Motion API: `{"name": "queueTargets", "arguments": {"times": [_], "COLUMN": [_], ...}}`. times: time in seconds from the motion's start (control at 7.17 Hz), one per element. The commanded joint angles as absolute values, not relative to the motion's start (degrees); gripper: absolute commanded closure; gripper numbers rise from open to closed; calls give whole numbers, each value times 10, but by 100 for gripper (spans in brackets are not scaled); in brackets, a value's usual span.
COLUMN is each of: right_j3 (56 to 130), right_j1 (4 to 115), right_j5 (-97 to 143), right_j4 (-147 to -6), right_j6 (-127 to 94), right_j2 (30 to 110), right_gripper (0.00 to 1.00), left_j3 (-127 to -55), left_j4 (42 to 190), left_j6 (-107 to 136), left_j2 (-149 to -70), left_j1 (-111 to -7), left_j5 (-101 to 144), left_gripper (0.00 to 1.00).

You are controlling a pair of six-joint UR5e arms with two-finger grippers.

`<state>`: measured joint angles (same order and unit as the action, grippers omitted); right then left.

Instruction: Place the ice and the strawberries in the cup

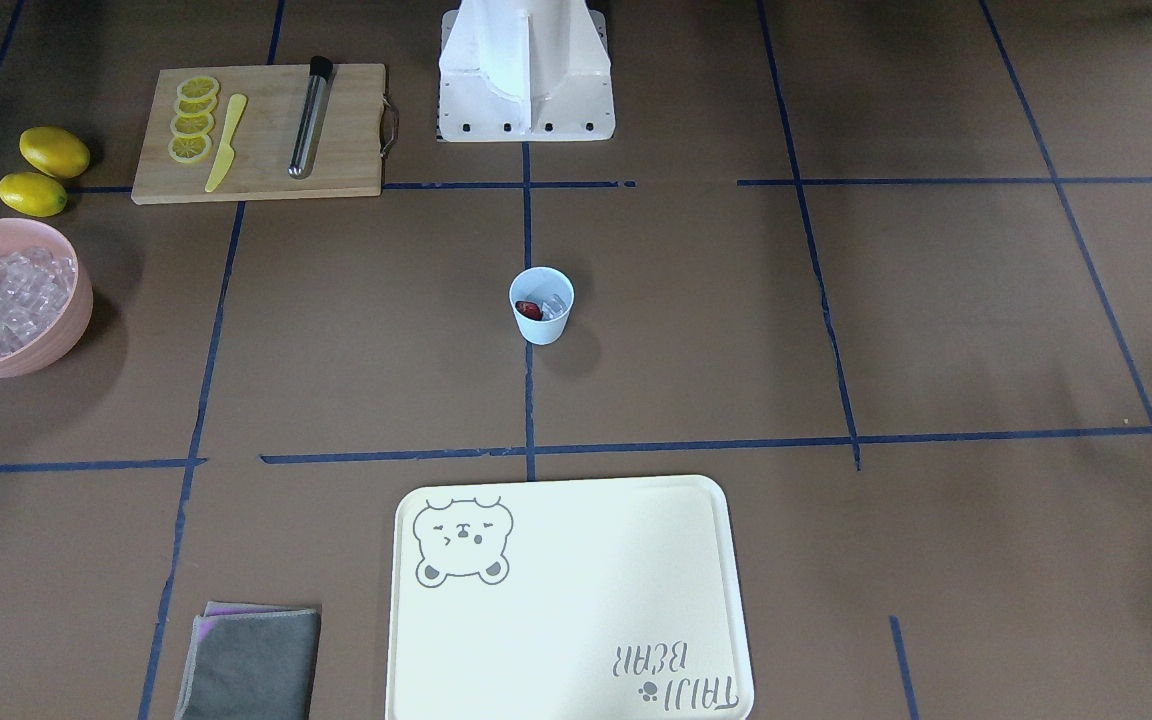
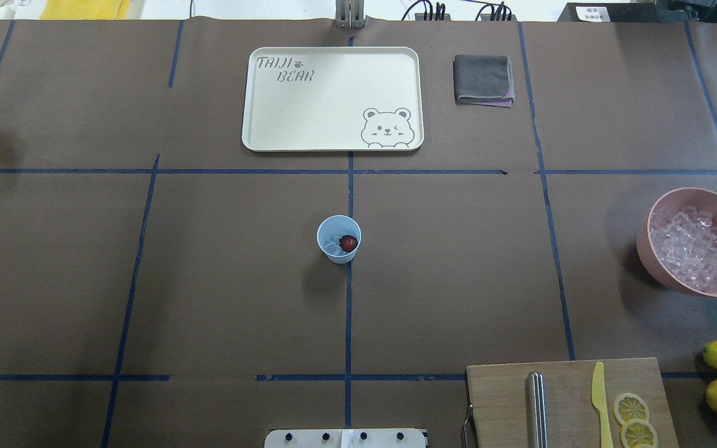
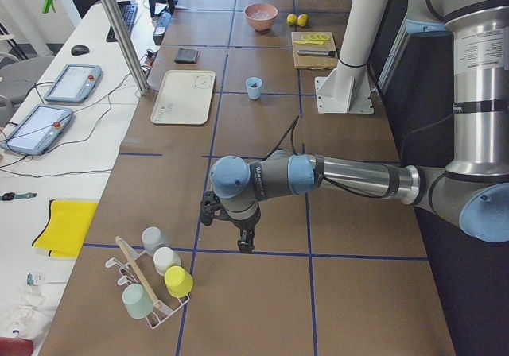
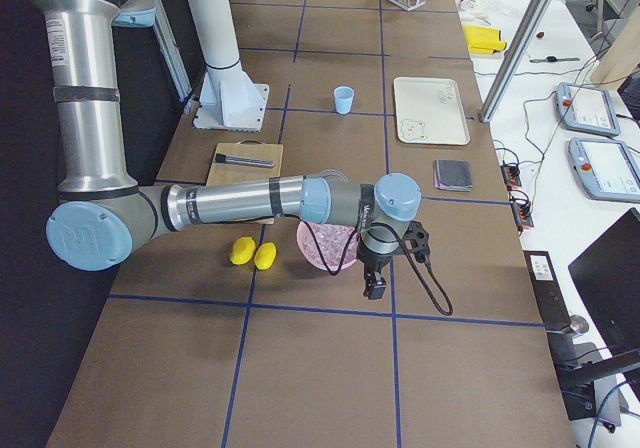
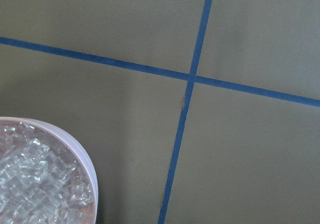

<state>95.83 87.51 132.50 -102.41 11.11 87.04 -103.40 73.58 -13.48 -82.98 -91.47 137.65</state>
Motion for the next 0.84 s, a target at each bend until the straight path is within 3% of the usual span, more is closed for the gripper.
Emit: {"name": "queueTargets", "arguments": {"times": [0.0, 0.7], "right_j3": [959, 959], "right_j1": [871, 863], "right_j5": [1326, 1325], "right_j4": [-1024, -1023], "right_j6": [105, 102], "right_j2": [866, 864], "right_gripper": [0, 0], "left_j3": [-1030, -991], "left_j4": [743, 859], "left_j6": [-134, -84], "left_j2": [-830, -829], "left_j1": [-913, -895], "left_j5": [1376, 1338], "left_gripper": [0, 0]}}
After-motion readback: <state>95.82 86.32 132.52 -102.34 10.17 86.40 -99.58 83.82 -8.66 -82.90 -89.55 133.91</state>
